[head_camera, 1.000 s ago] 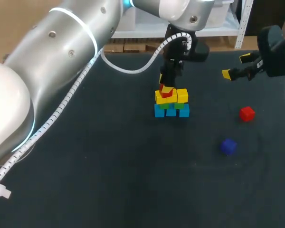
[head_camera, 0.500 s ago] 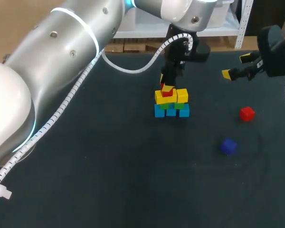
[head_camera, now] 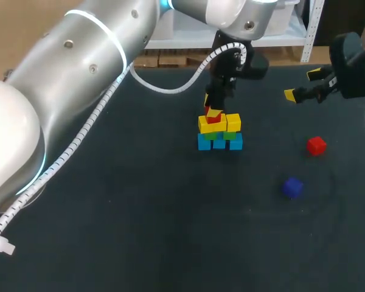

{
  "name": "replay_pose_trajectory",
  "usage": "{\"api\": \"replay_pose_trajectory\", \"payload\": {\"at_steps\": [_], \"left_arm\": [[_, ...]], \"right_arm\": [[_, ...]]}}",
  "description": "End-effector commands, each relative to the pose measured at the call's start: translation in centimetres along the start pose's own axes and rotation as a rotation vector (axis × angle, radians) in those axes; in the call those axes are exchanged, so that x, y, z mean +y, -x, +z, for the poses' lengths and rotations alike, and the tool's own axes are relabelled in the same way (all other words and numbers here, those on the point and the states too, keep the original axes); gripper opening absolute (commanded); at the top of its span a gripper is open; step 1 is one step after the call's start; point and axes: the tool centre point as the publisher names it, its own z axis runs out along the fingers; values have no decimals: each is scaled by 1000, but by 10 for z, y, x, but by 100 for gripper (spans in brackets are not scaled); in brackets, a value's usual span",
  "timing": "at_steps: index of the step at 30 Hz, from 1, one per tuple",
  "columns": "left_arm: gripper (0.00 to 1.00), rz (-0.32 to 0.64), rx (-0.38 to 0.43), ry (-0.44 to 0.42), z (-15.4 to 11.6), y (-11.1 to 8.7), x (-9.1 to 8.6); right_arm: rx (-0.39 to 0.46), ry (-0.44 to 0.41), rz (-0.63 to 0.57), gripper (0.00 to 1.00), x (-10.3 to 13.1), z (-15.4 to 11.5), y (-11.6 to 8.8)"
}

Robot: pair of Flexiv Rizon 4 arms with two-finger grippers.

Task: Place the blue cubes, place green cubes on the blue cubes, place the yellow cubes on the green cubes, then place the red cubes on the yellow cubes, and place purple cube on the red cubes.

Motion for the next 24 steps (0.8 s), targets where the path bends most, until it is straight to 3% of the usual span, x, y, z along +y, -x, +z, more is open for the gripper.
{"api": "replay_pose_trajectory", "payload": {"at_steps": [1,6,10,24], "left_arm": [[42,2,6,-7,-2,2,4],[50,4,7,-9,-2,2,4],[100,5,8,-9,-1,2,4],[100,-65,-72,16,-29,-18,-11]], "right_arm": [[-4,6,-1,100,-1,0,-1],[-4,6,-1,100,-1,0,-1],[-4,6,-1,100,-1,0,-1],[-4,6,-1,100,-1,0,-1]]}}
